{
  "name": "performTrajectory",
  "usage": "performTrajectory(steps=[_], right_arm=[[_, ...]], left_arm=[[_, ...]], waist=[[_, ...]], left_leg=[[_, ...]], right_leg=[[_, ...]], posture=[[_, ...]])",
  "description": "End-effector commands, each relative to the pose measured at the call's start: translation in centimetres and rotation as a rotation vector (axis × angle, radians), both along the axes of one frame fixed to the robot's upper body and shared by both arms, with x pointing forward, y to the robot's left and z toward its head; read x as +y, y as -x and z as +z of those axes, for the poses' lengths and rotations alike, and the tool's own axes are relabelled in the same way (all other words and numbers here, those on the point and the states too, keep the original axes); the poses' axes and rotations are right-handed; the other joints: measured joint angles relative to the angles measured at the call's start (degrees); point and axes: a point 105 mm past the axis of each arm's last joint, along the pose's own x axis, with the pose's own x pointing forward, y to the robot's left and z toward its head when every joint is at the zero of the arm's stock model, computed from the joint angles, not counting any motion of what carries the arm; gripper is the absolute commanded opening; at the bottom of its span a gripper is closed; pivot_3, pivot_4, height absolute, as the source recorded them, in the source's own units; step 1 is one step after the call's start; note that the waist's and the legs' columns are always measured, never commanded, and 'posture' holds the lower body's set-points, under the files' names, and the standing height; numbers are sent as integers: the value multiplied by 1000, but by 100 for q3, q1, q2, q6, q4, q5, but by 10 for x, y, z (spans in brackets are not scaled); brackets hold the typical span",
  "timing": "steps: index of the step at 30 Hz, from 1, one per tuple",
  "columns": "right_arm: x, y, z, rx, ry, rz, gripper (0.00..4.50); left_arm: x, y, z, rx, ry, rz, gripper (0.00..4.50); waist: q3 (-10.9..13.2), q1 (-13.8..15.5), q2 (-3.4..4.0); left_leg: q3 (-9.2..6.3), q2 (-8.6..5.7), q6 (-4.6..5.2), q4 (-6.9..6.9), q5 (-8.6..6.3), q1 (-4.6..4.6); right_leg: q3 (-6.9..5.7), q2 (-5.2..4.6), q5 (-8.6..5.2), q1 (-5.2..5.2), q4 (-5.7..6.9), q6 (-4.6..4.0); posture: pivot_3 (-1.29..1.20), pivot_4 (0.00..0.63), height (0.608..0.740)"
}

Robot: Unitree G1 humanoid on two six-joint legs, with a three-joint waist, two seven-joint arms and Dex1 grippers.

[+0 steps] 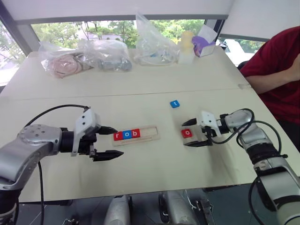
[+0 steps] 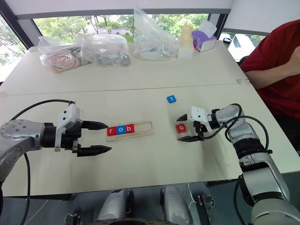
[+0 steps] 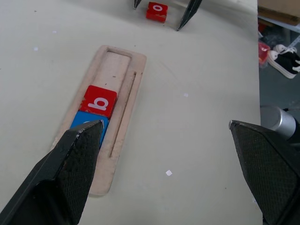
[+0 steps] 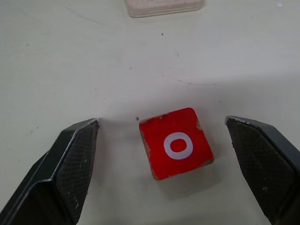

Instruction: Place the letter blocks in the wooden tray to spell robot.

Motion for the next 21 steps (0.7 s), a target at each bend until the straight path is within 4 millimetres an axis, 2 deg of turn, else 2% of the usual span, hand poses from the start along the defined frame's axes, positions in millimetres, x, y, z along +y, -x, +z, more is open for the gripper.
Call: performTrajectory(steps=[1, 3, 4, 6, 9, 12, 16, 21], right_arm=[[-9, 3, -12, 26, 54, 16, 2594], [-9, 3, -13, 36, 47, 13, 1529], [-9, 2, -13, 38, 43, 12, 1168], [-3, -1, -8, 50, 4, -10, 1184], [29, -10, 24, 47, -160, -25, 1184], [56, -12, 40, 21, -200, 6, 1184], [92, -8, 36, 8, -128, 88, 1184], [122, -26, 41, -33, -144, -4, 1184]], left_arm=[[0, 2, 9, -41, -11, 1, 4500], [1, 2, 9, -41, -16, 8, 4500], [2, 2, 9, -41, -18, 11, 4500], [4, 2, 9, -41, -23, 19, 4500], [9, 0, 11, -37, -31, 24, 4500], [10, -1, 7, -23, -47, -2, 4500], [15, -7, 0, -15, -79, -9, 4500], [19, -12, -3, -28, -81, 14, 4500]], waist=[[0, 0, 0], [-1, -5, -1], [-1, -6, -1], [-1, -6, -1], [0, -29, -1], [1, -31, 1], [1, -16, 2], [1, -13, 2]], left_leg=[[0, 0, 0, 0, 0, 3], [1, 0, 0, 0, 0, 17], [3, 0, 0, -1, 0, 31], [7, -1, 0, -5, 0, 63], [8, 0, 0, -7, 0, 77], [11, 4, 0, -13, 0, 76], [30, 4, 0, -19, 0, 67], [47, 4, 0, -21, 0, 60]], right_leg=[[0, 0, 0, 4, 0, 0], [1, -2, -1, 18, 0, -2], [3, -2, -2, 30, 0, -3], [8, -3, -4, 58, -1, -7], [10, -4, -7, 72, 0, -12], [34, 2, -4, 46, 22, -13], [38, 8, -3, 24, 27, -10], [51, 7, -4, 11, 27, -12]], posture=[[0, 150, 738], [0, 150, 738], [0, 150, 738], [0, 150, 738], [0, 150, 738], [0, 150, 738], [0, 150, 738], [0, 150, 738]])
